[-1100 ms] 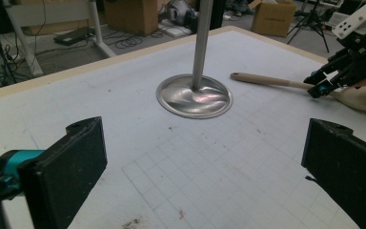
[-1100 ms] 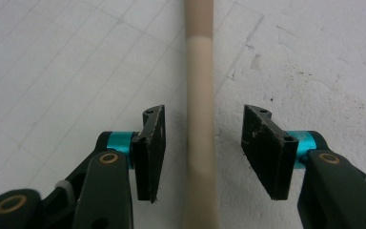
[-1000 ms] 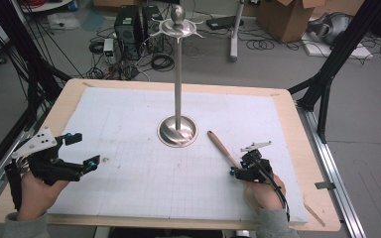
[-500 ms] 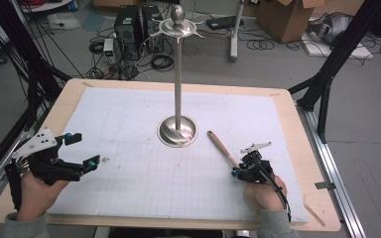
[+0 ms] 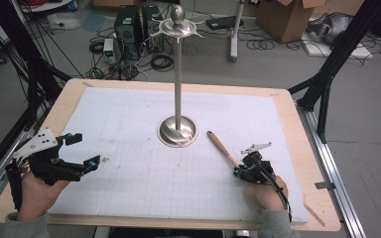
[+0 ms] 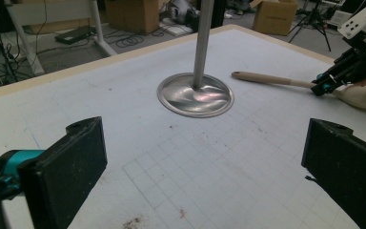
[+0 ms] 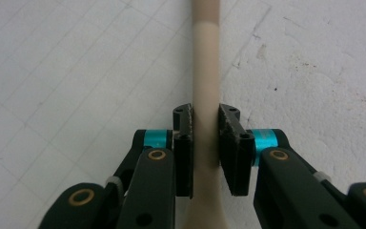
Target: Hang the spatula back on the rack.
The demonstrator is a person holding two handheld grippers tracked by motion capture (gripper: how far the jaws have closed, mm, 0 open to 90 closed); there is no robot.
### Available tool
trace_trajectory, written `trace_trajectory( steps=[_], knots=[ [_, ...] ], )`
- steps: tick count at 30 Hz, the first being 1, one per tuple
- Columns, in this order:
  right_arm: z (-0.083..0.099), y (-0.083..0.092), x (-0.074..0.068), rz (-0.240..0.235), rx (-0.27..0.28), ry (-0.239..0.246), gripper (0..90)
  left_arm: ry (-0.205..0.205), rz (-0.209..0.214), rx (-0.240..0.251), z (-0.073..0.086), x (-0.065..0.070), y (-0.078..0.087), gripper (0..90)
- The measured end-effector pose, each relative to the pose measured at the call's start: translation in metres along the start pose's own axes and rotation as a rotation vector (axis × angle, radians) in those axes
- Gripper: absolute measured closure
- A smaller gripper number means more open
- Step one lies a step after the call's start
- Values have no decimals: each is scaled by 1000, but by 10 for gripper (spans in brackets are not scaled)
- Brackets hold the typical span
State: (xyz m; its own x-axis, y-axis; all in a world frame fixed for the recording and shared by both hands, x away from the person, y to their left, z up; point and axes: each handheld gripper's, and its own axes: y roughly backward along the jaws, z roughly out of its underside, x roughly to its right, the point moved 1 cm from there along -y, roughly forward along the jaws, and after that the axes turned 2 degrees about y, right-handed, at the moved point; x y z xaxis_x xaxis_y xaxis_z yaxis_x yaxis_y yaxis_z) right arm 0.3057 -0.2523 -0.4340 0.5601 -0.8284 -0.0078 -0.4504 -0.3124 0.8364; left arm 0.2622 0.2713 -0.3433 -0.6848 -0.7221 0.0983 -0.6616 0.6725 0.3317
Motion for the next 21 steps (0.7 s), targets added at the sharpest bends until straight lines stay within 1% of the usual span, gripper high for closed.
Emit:
trace_trajectory(
  steps=[3,14,21],
  knots=[
    [-1,0,-1,9,-2,16,779,0,-1,-2,0,0,0,17],
    [-1,0,-1,10,18,27,781,1,-2,1,0,-1,1,17],
    [-2,7,-1,-1,60,33,781,1,0,-2,0,0,0,17]
  ],
)
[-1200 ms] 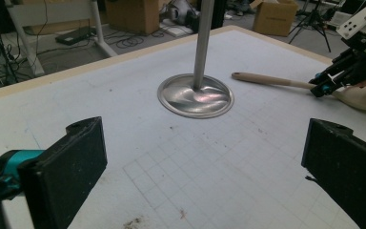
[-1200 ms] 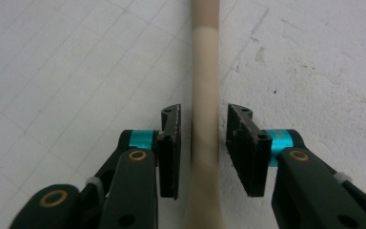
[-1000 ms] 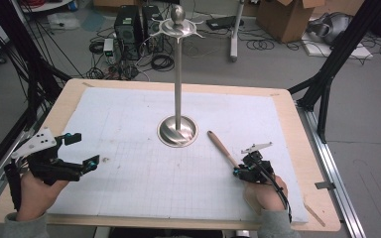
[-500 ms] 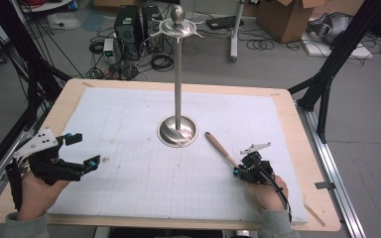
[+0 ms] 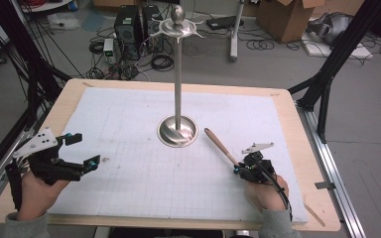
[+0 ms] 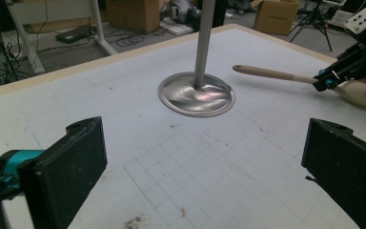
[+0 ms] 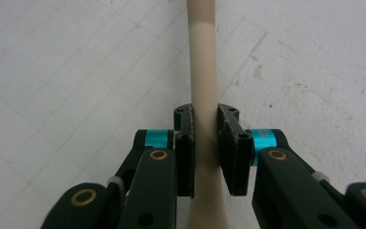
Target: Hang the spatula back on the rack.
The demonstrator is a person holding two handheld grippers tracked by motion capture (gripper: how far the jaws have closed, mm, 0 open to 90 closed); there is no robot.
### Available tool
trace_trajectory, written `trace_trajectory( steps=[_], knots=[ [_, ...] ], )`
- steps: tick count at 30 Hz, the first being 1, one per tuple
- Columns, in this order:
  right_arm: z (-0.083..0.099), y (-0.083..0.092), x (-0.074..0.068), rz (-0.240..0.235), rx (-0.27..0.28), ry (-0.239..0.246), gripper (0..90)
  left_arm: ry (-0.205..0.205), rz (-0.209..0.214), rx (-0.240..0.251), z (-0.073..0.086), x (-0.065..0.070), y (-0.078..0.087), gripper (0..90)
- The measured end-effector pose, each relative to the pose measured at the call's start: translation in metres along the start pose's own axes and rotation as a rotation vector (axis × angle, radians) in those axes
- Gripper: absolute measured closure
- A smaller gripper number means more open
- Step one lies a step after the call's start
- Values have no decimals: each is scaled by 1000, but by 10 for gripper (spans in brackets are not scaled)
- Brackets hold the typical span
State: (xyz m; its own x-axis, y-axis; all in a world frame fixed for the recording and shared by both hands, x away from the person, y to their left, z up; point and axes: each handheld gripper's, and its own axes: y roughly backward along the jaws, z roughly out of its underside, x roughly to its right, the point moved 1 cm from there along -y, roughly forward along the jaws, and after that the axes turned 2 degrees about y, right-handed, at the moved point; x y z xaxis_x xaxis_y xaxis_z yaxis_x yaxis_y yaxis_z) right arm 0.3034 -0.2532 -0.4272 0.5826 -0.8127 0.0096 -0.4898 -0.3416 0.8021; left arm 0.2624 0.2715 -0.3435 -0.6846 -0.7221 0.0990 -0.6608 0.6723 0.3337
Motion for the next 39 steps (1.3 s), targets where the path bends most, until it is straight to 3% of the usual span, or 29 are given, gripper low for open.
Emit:
trace_trajectory(
  steps=[9,17,39],
  knots=[
    [-1,16,4,-27,100,-14,781,0,1,0,0,0,0,17],
    [-5,34,1,-35,202,4,782,2,-1,4,0,0,1,17],
    [-23,72,1,-36,360,20,782,16,-1,4,1,-1,1,17]
  ],
)
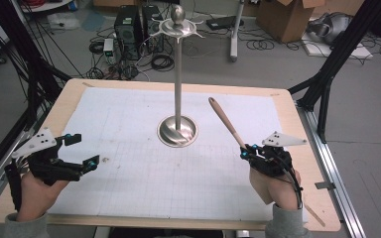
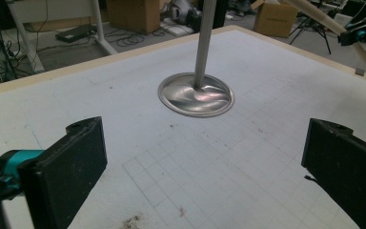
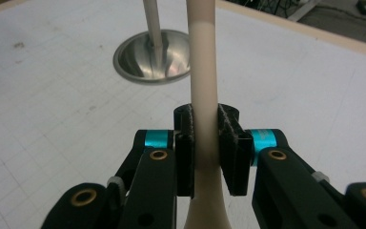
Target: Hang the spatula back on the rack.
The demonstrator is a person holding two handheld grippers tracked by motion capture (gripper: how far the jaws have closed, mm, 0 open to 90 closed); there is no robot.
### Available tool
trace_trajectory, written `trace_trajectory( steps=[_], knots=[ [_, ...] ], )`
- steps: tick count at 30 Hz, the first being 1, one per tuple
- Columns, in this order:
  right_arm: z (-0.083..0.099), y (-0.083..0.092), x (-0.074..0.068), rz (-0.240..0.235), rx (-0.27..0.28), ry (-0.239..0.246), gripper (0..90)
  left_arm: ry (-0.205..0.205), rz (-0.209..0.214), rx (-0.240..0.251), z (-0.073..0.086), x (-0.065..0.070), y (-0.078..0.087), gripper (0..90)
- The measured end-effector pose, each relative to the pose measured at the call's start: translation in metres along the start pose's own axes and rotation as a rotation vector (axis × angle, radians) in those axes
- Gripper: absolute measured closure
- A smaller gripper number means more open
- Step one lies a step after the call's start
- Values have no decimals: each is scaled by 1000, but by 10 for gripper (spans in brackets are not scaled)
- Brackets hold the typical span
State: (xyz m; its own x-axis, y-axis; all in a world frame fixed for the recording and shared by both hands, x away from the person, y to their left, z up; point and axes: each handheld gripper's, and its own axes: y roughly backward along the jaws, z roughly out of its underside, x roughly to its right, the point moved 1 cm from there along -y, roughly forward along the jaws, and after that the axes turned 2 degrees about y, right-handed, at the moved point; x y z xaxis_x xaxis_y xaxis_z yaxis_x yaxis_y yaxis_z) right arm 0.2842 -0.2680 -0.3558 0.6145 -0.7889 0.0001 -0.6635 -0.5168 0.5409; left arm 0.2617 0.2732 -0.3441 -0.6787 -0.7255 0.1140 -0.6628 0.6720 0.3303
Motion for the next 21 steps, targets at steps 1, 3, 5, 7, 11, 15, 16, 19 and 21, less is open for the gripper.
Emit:
trace_trajectory(
  steps=[1,3,5,7,11,15,16,19,21],
  knots=[
    [-3,2,0,3,9,4,781,0,2,-1,0,0,0,17],
    [-7,5,0,5,28,5,782,1,0,-5,1,0,-1,17],
    [-12,8,0,-1,43,3,782,-2,2,-5,1,1,-1,17],
    [-15,10,-1,0,52,12,782,-2,1,-2,0,1,0,17],
    [-21,14,0,-9,82,9,782,-2,-1,0,0,1,1,17],
    [-26,17,0,-5,100,13,782,-3,0,-1,0,1,1,17],
    [-28,18,0,-5,105,13,782,-3,1,-2,0,1,0,17],
    [-31,20,1,-13,129,4,782,-2,1,-5,1,1,0,17],
    [-33,21,1,-13,139,-1,782,-2,0,-2,0,1,-1,17]
  ],
)
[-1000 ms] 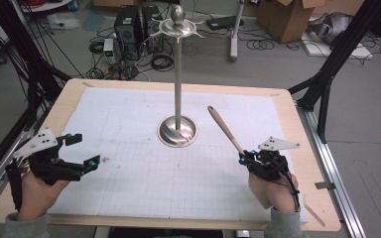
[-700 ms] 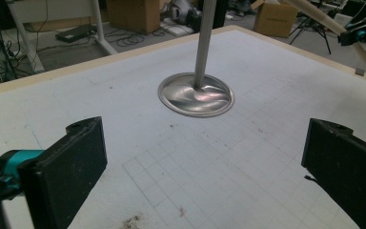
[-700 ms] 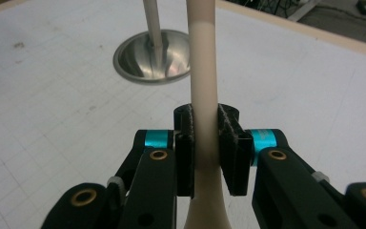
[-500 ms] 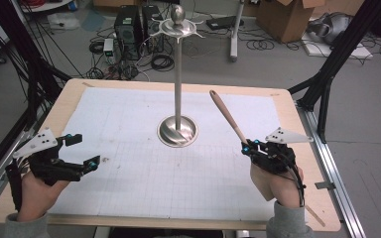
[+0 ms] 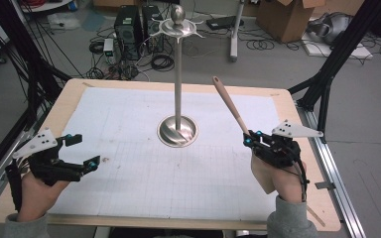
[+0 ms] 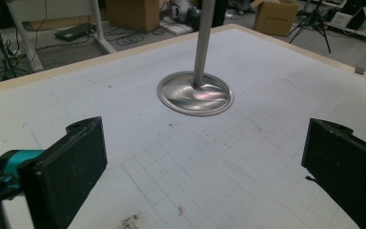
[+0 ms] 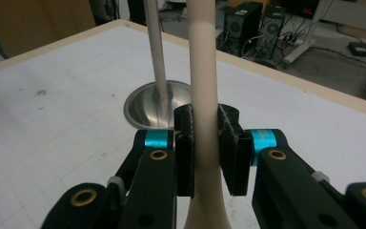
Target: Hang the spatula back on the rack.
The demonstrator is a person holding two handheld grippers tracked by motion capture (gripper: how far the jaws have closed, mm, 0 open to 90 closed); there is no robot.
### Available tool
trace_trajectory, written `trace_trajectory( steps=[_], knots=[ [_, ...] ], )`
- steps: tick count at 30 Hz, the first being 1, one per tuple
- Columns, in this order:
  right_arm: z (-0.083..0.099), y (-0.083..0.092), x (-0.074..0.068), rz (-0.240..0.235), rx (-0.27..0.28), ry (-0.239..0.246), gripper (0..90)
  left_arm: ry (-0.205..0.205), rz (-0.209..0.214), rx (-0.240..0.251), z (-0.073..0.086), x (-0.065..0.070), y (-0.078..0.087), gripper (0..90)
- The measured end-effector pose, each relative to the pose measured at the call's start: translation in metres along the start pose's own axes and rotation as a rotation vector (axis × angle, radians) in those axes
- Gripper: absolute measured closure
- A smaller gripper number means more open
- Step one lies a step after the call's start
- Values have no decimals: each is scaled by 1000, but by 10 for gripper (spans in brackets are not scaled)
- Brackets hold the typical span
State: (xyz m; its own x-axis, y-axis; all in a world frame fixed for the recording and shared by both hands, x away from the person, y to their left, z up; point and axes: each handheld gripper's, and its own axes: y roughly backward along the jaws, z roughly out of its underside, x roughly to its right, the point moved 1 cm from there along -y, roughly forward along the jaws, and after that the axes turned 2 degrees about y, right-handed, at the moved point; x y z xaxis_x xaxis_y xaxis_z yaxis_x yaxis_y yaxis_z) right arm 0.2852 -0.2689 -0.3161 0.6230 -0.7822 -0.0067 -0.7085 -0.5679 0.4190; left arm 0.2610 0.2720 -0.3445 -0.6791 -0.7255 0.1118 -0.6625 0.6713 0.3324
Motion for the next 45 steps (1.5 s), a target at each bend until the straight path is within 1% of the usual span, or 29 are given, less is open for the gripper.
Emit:
trace_trajectory(
  steps=[5,8,16,18,20,25,34,37,45],
  knots=[
    [-6,3,0,3,23,9,782,0,1,1,0,0,0,17],
    [-13,6,-1,6,38,17,782,-2,3,-5,0,0,-1,17],
    [-28,11,-2,1,53,42,782,2,5,-13,2,1,-4,17],
    [-30,12,-2,0,57,41,782,3,6,-13,2,1,-4,17],
    [-37,14,-2,-9,63,45,782,1,5,-12,2,0,-3,17],
    [-45,16,-2,-7,63,67,782,5,6,-14,2,0,-4,17],
    [-51,18,-2,-14,72,67,782,10,6,-20,3,0,-6,17],
    [-56,20,-3,-27,85,65,782,3,8,-23,3,0,-5,17],
    [-69,22,-10,-28,110,84,782,5,9,-10,2,1,-4,17]
  ],
)
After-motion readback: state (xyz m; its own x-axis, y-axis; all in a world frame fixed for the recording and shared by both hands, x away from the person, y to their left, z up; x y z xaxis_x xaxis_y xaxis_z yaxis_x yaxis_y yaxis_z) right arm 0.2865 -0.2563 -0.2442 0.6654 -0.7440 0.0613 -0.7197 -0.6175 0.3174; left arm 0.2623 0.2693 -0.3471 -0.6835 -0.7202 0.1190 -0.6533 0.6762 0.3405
